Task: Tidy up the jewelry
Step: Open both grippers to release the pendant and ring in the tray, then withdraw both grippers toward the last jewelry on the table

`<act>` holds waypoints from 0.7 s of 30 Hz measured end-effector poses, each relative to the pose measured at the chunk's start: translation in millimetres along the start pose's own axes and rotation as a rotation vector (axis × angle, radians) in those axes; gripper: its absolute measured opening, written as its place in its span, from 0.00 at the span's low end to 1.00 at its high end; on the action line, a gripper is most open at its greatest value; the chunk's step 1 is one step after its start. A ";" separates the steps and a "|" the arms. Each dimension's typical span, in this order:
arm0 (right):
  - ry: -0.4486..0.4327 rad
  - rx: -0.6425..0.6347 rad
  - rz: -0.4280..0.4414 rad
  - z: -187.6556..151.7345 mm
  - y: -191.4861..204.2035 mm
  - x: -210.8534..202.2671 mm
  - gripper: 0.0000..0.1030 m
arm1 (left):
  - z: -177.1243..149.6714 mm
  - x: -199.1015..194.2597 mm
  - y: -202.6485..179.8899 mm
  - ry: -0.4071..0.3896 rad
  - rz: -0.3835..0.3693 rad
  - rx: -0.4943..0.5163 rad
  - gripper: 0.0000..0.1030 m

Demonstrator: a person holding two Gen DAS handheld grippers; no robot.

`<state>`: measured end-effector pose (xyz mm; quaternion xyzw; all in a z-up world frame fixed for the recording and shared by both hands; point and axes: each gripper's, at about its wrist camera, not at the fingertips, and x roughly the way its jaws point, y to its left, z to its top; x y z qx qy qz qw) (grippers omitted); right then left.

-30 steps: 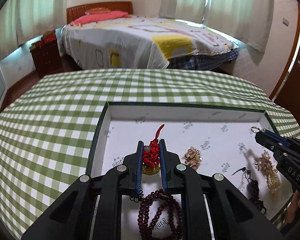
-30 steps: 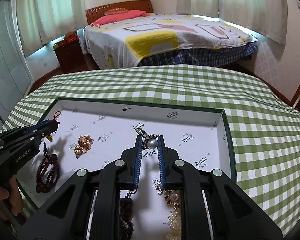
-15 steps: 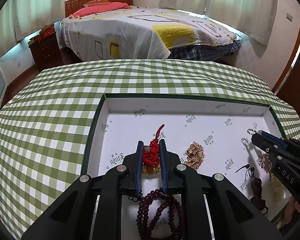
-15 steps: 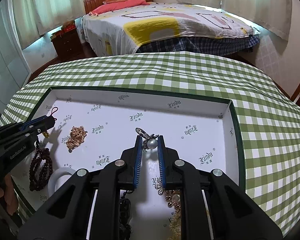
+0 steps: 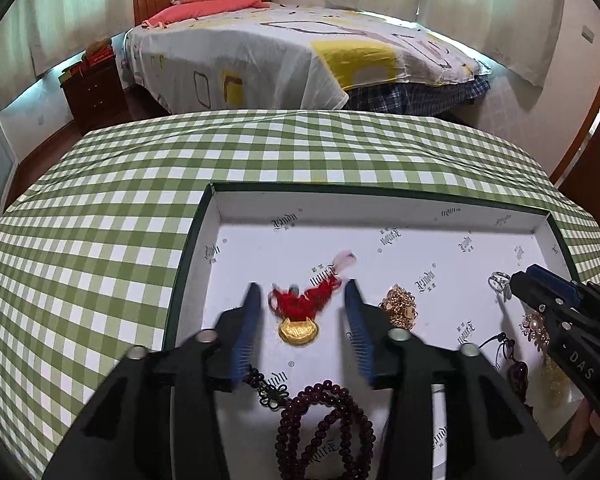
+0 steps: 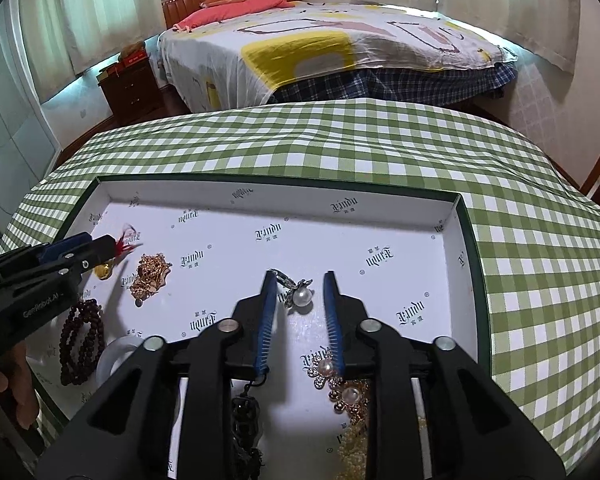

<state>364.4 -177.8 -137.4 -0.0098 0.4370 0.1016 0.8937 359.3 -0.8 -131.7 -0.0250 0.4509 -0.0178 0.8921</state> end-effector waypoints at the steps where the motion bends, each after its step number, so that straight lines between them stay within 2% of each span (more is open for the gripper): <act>1: -0.001 -0.001 0.000 -0.1 0.2 -0.1 0.27 | -0.2 -0.8 0.3 -0.002 0.001 0.000 0.50; 10: -0.041 -0.008 -0.006 -1.3 1.2 -10.2 0.38 | -1.3 -7.2 -2.8 -0.032 0.017 0.020 0.64; 14: -0.069 -0.005 -0.005 -1.9 -0.4 -22.0 0.43 | -3.6 -14.6 -3.3 -0.058 0.013 0.014 0.65; 21: -0.135 -0.017 -0.007 -8.3 -4.9 -58.8 0.45 | -13.7 -52.5 -10.5 -0.158 0.008 0.015 0.71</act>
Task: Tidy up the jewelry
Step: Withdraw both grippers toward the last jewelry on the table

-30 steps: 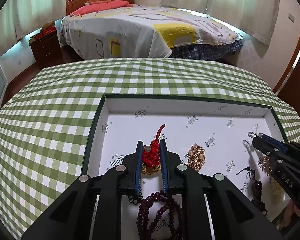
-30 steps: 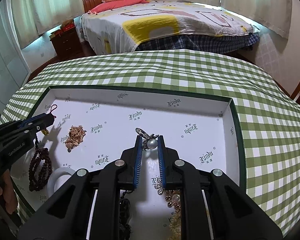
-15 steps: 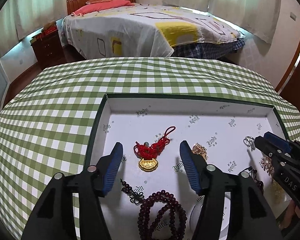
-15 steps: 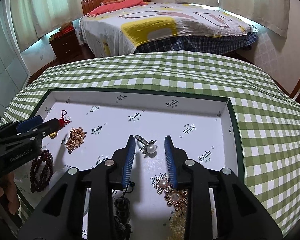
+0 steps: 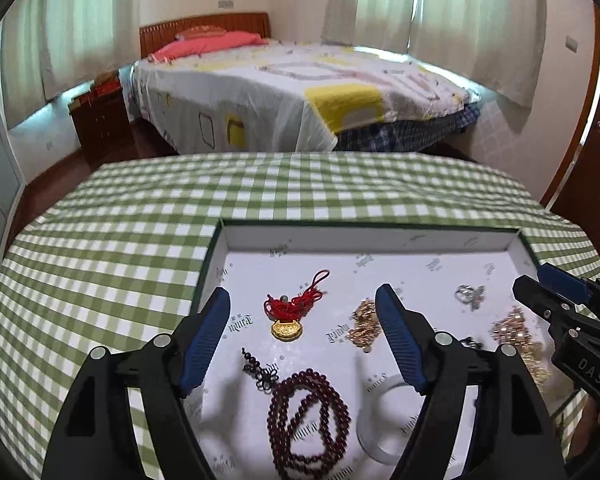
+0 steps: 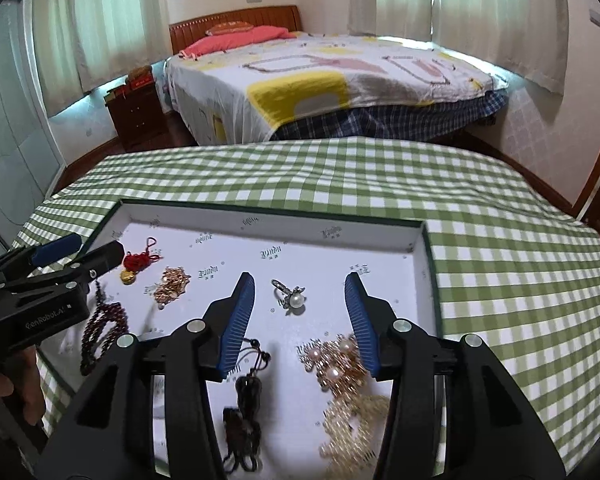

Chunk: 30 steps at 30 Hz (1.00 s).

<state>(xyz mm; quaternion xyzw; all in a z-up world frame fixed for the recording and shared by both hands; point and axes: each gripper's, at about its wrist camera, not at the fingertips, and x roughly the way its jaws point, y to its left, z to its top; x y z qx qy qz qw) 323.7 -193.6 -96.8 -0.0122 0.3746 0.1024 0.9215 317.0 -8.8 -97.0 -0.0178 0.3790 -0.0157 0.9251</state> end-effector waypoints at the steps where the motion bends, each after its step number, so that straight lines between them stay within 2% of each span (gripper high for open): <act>1: -0.008 0.000 -0.001 -1.1 -1.6 -7.3 0.45 | -0.8 -6.4 -1.5 -0.012 -0.003 -0.001 0.71; 8: -0.044 -0.025 -0.015 -15.5 -11.4 -52.6 0.46 | -14.9 -47.2 -8.3 -0.050 -0.020 -0.025 0.71; 14: -0.042 -0.041 -0.027 -36.7 -24.7 -81.7 0.46 | -42.4 -72.9 -19.9 -0.053 -0.021 -0.015 0.71; 23: 0.011 -0.072 -0.064 -82.5 -49.3 -99.4 0.46 | -82.3 -85.4 -31.3 0.000 -0.041 -0.030 0.72; 30: 0.063 -0.058 -0.050 -119.3 -54.6 -96.1 0.46 | -115.6 -83.4 -44.0 0.053 -0.031 -0.022 0.71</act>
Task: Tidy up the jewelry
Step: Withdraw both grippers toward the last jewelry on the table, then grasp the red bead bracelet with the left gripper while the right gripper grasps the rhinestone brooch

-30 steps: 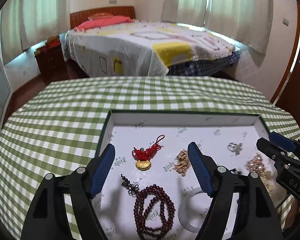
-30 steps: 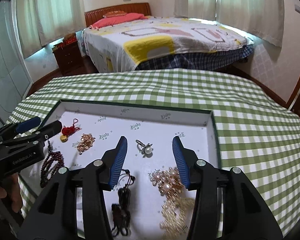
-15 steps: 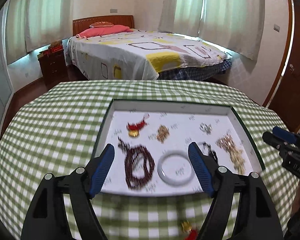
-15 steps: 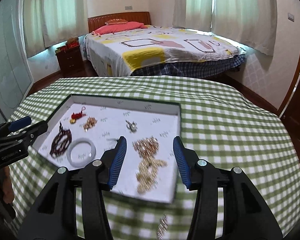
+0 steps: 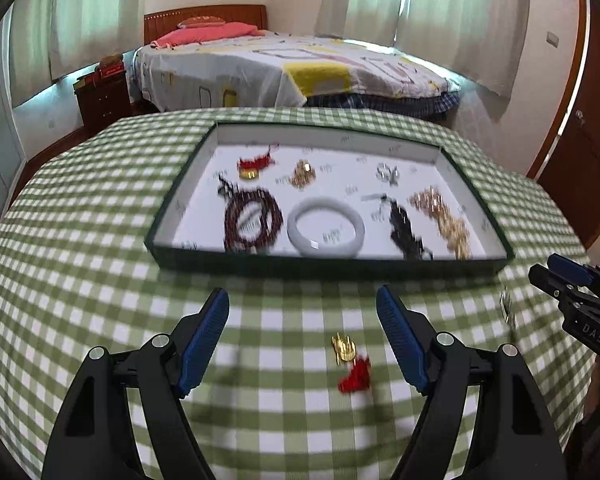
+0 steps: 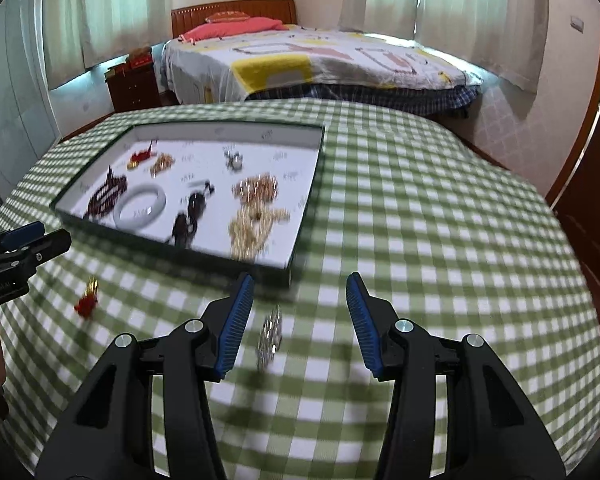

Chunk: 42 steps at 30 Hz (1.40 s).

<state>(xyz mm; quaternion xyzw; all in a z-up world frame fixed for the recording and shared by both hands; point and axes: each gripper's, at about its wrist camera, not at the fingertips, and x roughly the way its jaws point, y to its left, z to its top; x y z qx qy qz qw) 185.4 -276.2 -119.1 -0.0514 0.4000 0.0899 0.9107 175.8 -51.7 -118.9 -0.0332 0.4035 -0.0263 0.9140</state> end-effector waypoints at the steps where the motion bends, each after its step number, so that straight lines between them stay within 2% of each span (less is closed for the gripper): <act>1: 0.008 -0.003 0.007 -5.3 1.7 2.3 0.46 | -4.0 1.2 -1.6 0.007 0.004 0.006 0.71; 14: 0.056 0.007 0.045 -24.7 7.9 23.2 0.44 | -29.8 12.3 -8.8 0.060 0.017 0.031 0.71; 18: 0.052 -0.022 0.027 -27.2 11.6 25.2 0.31 | -30.8 14.1 -10.0 0.064 0.014 0.036 0.71; 20: 0.052 -0.028 0.030 -27.7 12.7 24.9 0.15 | -32.0 15.3 -11.5 0.070 0.011 0.039 0.71; 26: 0.053 -0.032 0.033 -28.3 13.7 23.5 0.13 | -35.9 15.3 -17.2 0.078 -0.025 0.054 0.70; 34: 0.050 -0.035 0.042 -28.8 16.8 20.4 0.13 | -36.0 15.5 -17.5 0.076 -0.017 0.076 0.44; 38: 0.051 -0.033 0.043 -28.3 16.8 20.4 0.13 | -35.5 14.8 -17.6 0.077 -0.019 0.086 0.35; 40: 0.050 -0.032 0.044 -28.0 17.3 19.4 0.13 | -36.2 13.6 -17.8 0.077 -0.024 0.093 0.22; 42: 0.047 -0.033 0.044 -28.0 17.7 18.0 0.13 | -36.8 12.8 -17.3 0.078 -0.029 0.098 0.15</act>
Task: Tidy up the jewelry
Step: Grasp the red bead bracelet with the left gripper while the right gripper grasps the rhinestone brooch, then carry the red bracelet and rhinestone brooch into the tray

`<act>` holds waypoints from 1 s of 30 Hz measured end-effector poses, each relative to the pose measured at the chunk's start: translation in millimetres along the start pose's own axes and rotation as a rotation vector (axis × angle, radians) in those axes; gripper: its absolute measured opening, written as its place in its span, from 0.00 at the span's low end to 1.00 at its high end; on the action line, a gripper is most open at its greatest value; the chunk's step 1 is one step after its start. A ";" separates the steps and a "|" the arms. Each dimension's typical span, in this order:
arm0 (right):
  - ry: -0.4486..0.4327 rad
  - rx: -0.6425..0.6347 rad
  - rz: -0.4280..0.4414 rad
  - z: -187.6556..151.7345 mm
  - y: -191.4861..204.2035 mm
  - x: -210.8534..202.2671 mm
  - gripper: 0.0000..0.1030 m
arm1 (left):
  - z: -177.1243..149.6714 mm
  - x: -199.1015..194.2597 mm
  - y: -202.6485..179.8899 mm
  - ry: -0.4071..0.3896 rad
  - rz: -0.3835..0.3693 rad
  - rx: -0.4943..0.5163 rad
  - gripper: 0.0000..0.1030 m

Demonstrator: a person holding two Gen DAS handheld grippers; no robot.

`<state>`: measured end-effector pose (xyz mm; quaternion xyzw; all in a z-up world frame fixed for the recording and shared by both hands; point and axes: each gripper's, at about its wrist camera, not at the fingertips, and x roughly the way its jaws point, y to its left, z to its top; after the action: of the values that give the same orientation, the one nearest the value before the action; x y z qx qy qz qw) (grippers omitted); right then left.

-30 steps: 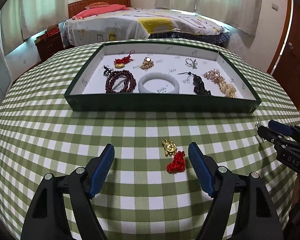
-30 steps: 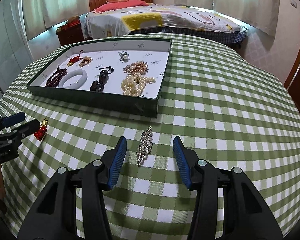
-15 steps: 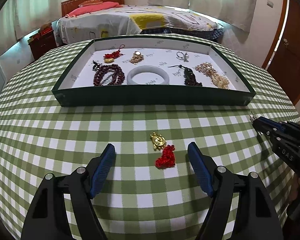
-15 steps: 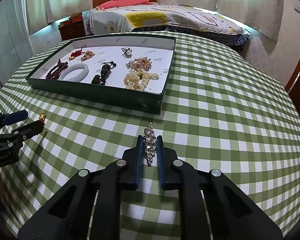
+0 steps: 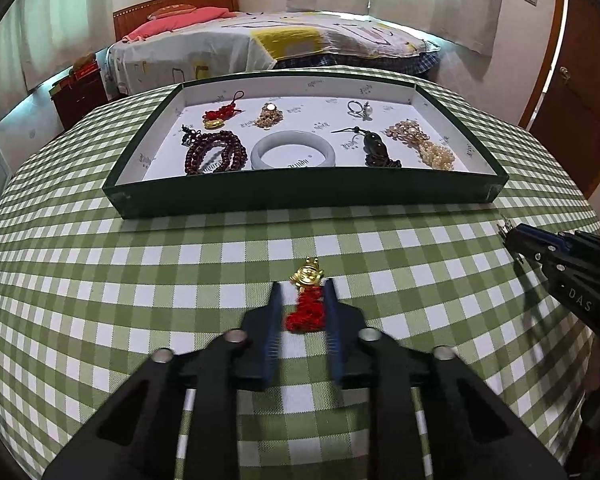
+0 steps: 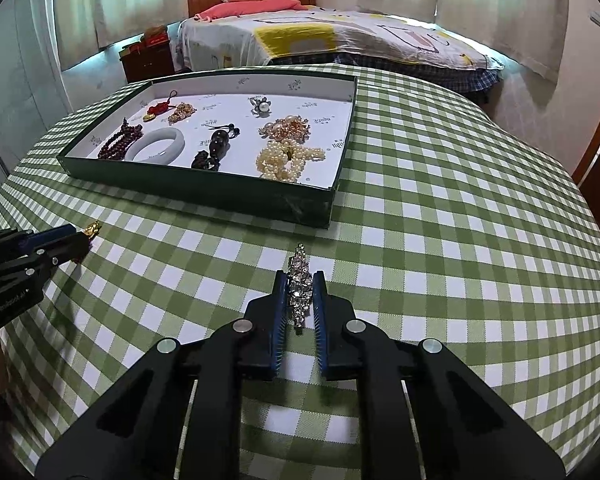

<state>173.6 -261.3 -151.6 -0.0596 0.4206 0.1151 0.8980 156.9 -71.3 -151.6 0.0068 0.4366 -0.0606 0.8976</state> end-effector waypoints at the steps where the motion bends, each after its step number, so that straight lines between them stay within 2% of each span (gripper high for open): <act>1: -0.002 0.000 0.000 0.3 0.1 -0.6 0.13 | -0.2 -0.3 0.2 0.000 -0.002 0.003 0.14; 14: -0.022 -0.017 0.004 2.0 6.4 -12.8 0.13 | 0.8 -6.9 2.9 -0.008 -0.022 -0.005 0.11; 30: -0.061 -0.045 0.010 13.6 23.6 -35.4 0.13 | 13.7 -36.8 9.4 -0.093 -0.037 -0.005 0.11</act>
<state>155.7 -241.3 -115.9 -0.0740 0.3904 0.1309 0.9083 146.1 -59.1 -114.6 -0.0061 0.3947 -0.0763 0.9156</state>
